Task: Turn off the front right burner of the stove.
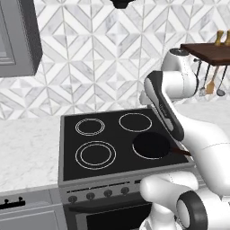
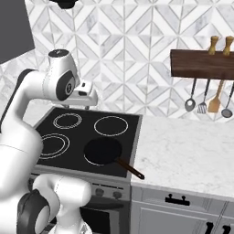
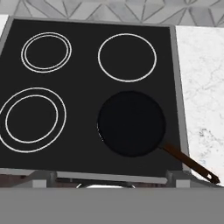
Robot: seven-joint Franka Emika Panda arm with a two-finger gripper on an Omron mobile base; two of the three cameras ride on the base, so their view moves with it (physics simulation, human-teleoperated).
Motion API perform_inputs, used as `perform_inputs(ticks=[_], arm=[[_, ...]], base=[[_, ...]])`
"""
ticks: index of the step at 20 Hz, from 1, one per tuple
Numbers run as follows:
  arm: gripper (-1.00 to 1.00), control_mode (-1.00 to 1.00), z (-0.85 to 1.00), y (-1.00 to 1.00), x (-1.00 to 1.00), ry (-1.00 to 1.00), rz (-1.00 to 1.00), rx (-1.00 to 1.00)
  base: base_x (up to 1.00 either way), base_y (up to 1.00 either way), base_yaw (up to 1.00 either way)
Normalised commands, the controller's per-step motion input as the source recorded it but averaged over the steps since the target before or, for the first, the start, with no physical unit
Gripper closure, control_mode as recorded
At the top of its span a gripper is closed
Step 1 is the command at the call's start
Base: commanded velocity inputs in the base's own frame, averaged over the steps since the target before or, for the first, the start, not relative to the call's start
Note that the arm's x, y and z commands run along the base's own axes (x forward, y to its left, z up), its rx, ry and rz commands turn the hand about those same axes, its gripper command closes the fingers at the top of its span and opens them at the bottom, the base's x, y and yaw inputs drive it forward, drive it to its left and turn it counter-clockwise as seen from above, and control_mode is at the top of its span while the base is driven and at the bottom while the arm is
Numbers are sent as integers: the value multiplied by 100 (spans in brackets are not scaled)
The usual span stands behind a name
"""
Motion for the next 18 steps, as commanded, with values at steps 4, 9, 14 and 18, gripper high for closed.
perform_inputs(ticks=[4,9,14,18], arm=[[-100,100,0,0,0,0,0,0],[-100,100,0,0,0,0,0,0],[-100,100,0,0,0,0,0,0],[-100,-100,0,0,0,0,0,0]], base=[[0,-61,0],[0,-56,0],[0,-52,0],[0,-26,0]])
